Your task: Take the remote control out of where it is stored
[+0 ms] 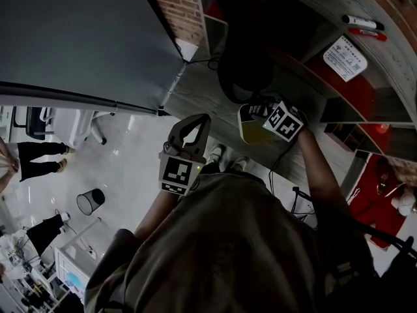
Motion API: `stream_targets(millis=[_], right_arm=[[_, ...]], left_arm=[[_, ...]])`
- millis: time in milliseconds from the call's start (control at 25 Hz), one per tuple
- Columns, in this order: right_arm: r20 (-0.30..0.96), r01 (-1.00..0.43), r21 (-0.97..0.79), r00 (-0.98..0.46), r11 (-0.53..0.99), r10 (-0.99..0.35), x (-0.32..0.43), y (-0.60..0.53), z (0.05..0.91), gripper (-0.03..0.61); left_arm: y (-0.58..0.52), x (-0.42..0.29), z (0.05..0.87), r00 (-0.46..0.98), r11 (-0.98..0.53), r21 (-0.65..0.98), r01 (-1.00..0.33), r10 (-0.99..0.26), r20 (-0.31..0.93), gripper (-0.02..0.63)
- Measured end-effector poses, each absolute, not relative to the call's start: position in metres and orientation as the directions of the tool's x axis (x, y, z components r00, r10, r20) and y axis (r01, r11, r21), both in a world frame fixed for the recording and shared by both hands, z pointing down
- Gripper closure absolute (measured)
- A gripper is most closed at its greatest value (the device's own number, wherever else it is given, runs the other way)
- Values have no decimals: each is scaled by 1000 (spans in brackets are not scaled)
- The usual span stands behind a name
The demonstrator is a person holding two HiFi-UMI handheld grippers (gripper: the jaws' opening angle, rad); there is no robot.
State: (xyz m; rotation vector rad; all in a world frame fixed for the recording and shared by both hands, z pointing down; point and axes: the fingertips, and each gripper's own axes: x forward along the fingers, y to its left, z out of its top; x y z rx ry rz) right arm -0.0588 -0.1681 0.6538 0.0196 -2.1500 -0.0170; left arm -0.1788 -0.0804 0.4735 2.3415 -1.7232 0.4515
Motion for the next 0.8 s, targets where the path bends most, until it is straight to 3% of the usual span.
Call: stream_targets(millis=[480, 800], right_arm=[[869, 73, 17, -494, 997, 21, -63, -168, 676, 316], [901, 230, 9, -424, 973, 92, -65, -146, 672, 319]], left_arm=[[-82, -178, 476, 277, -312, -35, -949, -887, 370, 603], [-84, -180, 477, 268, -301, -36, -953, -892, 365, 603]])
